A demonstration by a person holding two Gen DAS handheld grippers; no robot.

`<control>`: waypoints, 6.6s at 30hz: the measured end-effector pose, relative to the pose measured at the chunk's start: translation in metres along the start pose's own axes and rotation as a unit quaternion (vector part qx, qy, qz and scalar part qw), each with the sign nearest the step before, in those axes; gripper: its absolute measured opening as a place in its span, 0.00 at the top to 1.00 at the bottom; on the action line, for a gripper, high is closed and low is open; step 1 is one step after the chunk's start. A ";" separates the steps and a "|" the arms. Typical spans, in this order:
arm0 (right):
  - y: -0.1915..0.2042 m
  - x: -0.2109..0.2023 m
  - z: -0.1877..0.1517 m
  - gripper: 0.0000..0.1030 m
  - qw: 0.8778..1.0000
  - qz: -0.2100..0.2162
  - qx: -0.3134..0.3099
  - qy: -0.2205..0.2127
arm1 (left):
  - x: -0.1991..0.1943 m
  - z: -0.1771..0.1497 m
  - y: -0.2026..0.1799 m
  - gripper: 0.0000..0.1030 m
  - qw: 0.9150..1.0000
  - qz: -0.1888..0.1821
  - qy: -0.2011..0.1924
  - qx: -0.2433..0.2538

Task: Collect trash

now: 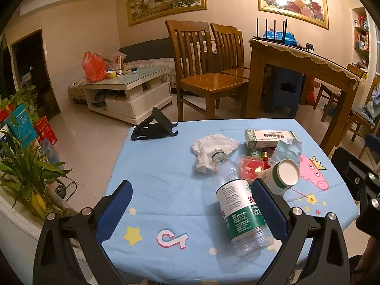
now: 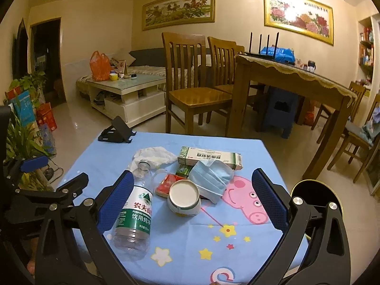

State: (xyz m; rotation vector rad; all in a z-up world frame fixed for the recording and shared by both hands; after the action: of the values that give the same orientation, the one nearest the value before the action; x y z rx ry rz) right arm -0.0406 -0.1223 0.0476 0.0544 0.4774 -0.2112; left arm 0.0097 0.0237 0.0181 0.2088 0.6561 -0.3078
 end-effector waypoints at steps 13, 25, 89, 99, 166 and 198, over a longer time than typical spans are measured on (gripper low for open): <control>0.000 0.005 -0.006 0.05 1.000 0.002 0.008 0.014 | 0.002 -0.007 0.008 0.06 1.000 0.010 0.009 -0.005; -0.006 0.007 -0.008 0.05 1.000 0.000 0.019 0.021 | 0.001 -0.008 0.010 0.06 1.000 0.015 0.007 -0.005; -0.152 0.074 -0.027 0.40 0.927 0.223 0.251 0.167 | 0.089 -0.015 -0.038 0.06 0.979 -0.153 0.131 0.015; -0.243 0.066 -0.056 0.39 0.924 0.210 0.287 0.140 | 0.119 -0.007 -0.159 0.08 0.975 -0.138 0.099 0.141; -0.231 0.123 -0.065 0.05 0.972 0.125 0.107 0.166 | 0.091 -0.038 -0.126 0.06 0.980 -0.155 0.067 0.105; -0.188 0.118 -0.045 0.90 0.958 0.186 0.169 0.137 | 0.144 0.013 -0.053 0.06 0.975 -0.199 0.052 0.088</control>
State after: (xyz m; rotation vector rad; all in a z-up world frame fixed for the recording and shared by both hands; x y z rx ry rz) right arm 0.0013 -0.3237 -0.0472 0.5099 0.6937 0.0889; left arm 0.1067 -0.0604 -0.0676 0.2635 0.7739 -0.7466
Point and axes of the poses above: each gripper's, at about its wrist camera, not at the fingertips, and x roughly the way its jaws point, y to its left, z to its top, the point moved 4 cm from there along x, roughly the way its jaws point, and after that the axes turned 3 degrees about x, right-handed, at the moved point
